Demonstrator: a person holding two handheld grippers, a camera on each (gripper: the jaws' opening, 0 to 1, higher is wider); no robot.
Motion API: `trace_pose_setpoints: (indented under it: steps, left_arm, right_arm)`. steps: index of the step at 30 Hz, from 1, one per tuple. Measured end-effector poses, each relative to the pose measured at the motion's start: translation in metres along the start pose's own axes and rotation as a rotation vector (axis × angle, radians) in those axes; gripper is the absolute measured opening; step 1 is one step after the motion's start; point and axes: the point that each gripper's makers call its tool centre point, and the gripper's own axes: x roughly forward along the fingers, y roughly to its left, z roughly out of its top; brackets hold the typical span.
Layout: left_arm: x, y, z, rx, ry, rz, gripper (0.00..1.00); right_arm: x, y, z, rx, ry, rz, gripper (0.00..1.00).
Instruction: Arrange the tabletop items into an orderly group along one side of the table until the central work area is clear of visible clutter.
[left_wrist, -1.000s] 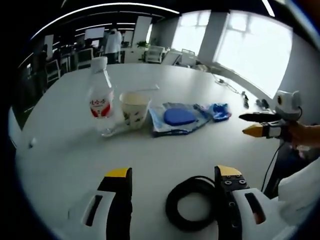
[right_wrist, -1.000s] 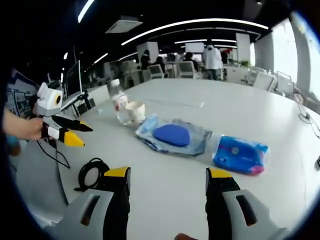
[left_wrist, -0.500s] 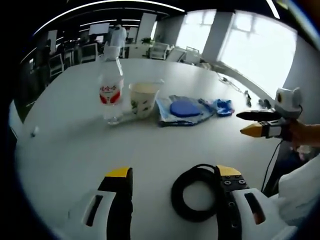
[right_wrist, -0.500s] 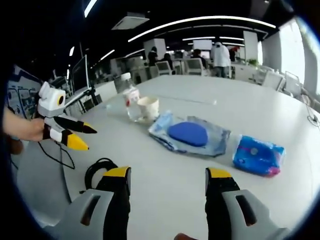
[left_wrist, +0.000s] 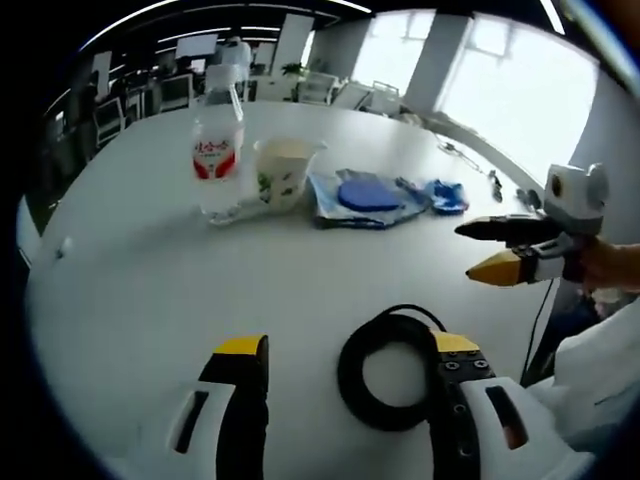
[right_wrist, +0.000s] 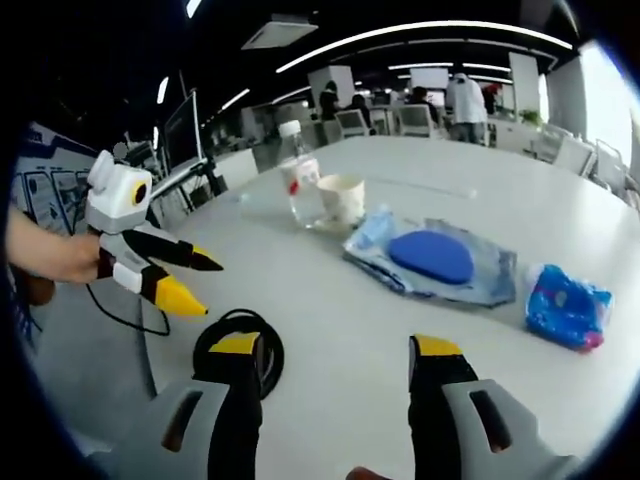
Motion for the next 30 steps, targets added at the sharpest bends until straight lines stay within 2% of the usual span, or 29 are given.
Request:
trace_pose_setpoints:
  steps: [13, 21, 27, 30]
  left_arm:
    - [0.005, -0.008, -0.025, -0.013, 0.052, -0.006, 0.57]
    - [0.007, -0.01, -0.029, -0.024, 0.054, -0.004, 0.57]
    - [0.007, -0.01, -0.031, -0.016, 0.06, 0.0, 0.56]
    - [0.006, -0.009, -0.029, -0.02, 0.042, 0.011, 0.54]
  right_arm:
    - [0.018, 0.038, -0.018, -0.021, 0.043, 0.085, 0.53]
    - [0.027, 0.056, -0.026, -0.031, 0.066, 0.119, 0.52]
    - [0.03, 0.06, -0.031, -0.05, 0.087, 0.13, 0.51]
    - [0.031, 0.061, -0.036, -0.057, 0.105, 0.131, 0.51]
